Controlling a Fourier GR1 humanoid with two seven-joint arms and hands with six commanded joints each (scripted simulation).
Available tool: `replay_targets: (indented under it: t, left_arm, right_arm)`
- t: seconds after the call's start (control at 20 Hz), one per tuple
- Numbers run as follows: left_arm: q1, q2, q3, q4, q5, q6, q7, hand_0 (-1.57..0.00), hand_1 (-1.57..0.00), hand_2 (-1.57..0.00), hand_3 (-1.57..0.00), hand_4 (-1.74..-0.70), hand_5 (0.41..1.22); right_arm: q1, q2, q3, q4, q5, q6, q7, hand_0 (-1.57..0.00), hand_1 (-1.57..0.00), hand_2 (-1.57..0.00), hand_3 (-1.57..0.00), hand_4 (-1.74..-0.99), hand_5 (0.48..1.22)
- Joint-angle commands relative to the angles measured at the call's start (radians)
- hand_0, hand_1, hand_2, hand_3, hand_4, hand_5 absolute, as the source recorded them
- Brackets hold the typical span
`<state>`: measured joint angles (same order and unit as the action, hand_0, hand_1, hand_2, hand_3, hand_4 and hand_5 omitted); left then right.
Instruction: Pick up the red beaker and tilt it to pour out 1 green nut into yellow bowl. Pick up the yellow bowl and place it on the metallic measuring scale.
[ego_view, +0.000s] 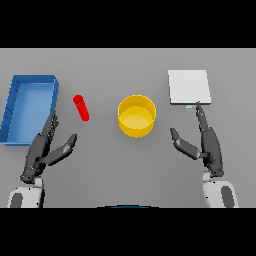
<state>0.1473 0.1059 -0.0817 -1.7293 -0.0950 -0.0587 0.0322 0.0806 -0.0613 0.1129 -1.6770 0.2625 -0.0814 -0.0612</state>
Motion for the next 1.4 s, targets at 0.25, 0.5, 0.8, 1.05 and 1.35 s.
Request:
replay_targets:
  t: [0.25,0.5,0.8,1.05,1.35]
  left_arm:
    - [-0.163,-0.028,0.004,0.192,-0.058,0.036,-0.037,0.00,0.00,0.00,0.00,-1.22,0.626]
    - [-0.290,-0.036,0.030,0.353,-0.078,0.058,-0.057,0.00,0.00,0.00,0.00,-1.25,0.660]
    - [-0.421,-0.036,0.065,0.508,-0.074,0.063,-0.091,0.00,0.00,0.00,0.00,-1.29,0.685]
    - [-0.479,-0.037,0.074,0.588,-0.088,0.072,-0.095,0.00,0.00,0.00,0.00,-1.29,0.686]
    - [-0.555,-0.049,0.095,0.680,-0.074,0.065,-0.126,0.00,0.00,0.00,0.00,-1.31,0.688]
  right_arm:
    - [-0.004,-0.001,0.005,-0.005,-0.006,0.014,-0.014,0.00,0.00,0.00,0.00,-1.256,0.631]
    - [-0.007,0.000,-0.006,0.002,-0.028,0.022,-0.030,0.00,0.00,0.00,0.00,-1.281,0.635]
    - [0.007,-0.004,-0.007,-0.002,-0.027,0.022,-0.027,0.00,0.00,0.00,0.00,-1.269,0.638]
    - [0.008,-0.011,-0.010,-0.006,-0.027,0.024,-0.024,0.00,0.00,0.00,0.00,-1.267,0.644]
    - [0.005,0.005,-0.006,-0.007,-0.029,0.018,-0.011,0.00,0.00,0.00,0.00,-1.269,0.640]
